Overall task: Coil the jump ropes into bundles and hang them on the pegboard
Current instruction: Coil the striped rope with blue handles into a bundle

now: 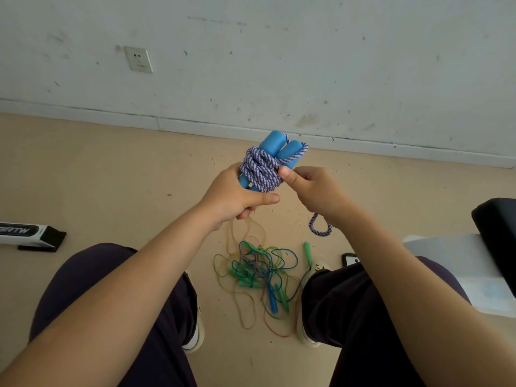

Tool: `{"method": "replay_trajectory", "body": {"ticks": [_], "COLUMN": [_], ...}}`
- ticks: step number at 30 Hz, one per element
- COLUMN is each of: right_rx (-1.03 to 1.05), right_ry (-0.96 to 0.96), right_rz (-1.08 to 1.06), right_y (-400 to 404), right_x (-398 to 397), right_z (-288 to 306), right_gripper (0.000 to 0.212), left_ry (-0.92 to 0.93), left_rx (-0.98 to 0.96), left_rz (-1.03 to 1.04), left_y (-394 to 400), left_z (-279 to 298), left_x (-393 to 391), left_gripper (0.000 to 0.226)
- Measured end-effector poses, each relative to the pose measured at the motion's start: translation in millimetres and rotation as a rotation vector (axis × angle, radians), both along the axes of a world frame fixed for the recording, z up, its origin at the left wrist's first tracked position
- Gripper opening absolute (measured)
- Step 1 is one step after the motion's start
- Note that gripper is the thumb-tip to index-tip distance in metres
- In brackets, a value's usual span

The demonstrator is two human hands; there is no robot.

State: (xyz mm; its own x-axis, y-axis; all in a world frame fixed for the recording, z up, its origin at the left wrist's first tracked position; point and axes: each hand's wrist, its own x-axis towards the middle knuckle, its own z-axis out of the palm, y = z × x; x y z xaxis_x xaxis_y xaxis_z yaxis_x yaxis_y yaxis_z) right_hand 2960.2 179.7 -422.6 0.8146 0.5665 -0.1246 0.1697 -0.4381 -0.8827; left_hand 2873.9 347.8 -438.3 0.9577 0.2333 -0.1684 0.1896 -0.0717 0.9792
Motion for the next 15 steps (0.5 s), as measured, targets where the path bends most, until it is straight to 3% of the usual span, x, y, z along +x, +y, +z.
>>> {"method": "replay_trajectory", "body": {"ticks": [4,10,15], "right_rx": [0.133,0.165,0.337], "right_ry": [0.146,0.238,0.356], "right_rz": [0.052,0.012,0.041], "right_y": [-1.6,10.4,10.2], "right_x": [-0.4,-11.7,-6.8], "right_z": [3.0,-8.5,-7.0], "right_gripper": [0.057,0.046,0.039], "left_ry": [0.003,0.018,-0.005], "left_rx": [-0.153,0.22,0.117], "left_rz": [-0.03,0.03,-0.061], "left_y": [6.3,-2.9,-3.4], "left_z": [0.3,-3.7,0.7], "left_x": [1.3,1.9,2.5], "left_gripper": [0.031,0.047,0.043]}}
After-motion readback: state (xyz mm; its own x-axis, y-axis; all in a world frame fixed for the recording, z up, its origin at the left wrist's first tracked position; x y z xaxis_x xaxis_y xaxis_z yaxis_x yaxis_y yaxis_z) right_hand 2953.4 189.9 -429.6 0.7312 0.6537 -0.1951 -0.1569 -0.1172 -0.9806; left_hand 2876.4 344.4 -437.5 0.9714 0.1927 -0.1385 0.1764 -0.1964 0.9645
